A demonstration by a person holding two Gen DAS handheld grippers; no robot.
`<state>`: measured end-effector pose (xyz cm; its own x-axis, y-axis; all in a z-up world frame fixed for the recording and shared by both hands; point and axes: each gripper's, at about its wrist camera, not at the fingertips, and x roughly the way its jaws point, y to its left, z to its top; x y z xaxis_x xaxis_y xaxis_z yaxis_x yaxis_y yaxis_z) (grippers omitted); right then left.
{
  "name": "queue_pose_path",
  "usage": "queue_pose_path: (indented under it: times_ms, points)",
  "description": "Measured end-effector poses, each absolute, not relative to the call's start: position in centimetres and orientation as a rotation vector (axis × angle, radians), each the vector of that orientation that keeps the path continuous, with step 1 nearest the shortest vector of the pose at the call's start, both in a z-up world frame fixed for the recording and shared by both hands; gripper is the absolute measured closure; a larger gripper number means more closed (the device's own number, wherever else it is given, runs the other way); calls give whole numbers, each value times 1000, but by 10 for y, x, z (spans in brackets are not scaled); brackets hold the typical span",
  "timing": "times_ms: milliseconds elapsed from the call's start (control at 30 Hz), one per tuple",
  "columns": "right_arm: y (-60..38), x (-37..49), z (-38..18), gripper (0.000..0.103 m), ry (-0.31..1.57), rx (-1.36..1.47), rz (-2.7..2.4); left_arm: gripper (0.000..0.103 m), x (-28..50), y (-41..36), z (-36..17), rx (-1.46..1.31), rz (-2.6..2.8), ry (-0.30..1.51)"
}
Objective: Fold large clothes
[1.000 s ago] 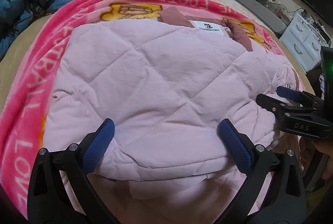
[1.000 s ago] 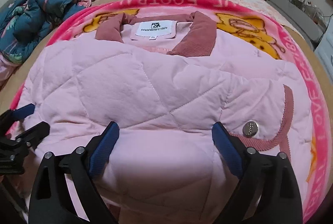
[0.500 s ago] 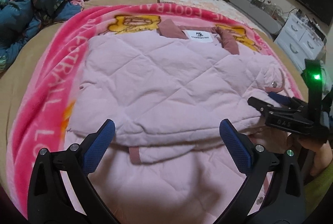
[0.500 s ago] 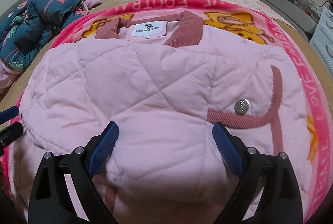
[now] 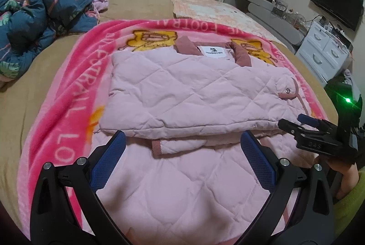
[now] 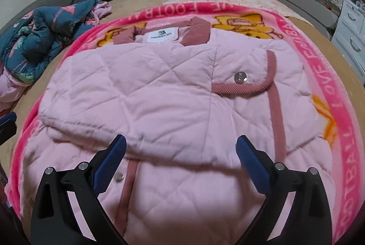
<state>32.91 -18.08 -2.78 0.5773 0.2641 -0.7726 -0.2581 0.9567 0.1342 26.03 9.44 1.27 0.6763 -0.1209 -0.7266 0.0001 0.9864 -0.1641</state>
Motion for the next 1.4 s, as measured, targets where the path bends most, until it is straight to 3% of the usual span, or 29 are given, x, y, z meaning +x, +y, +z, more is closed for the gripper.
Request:
queue_pose_path:
  times_ms: [567, 1400]
  points:
    - [-201, 258, 54, 4, 737, 76, 340, 9, 212, 84, 56, -162, -85, 732]
    - [-213, 183, 104, 4, 604, 91, 394, 9, 153, 58, 94, -126, -132, 621]
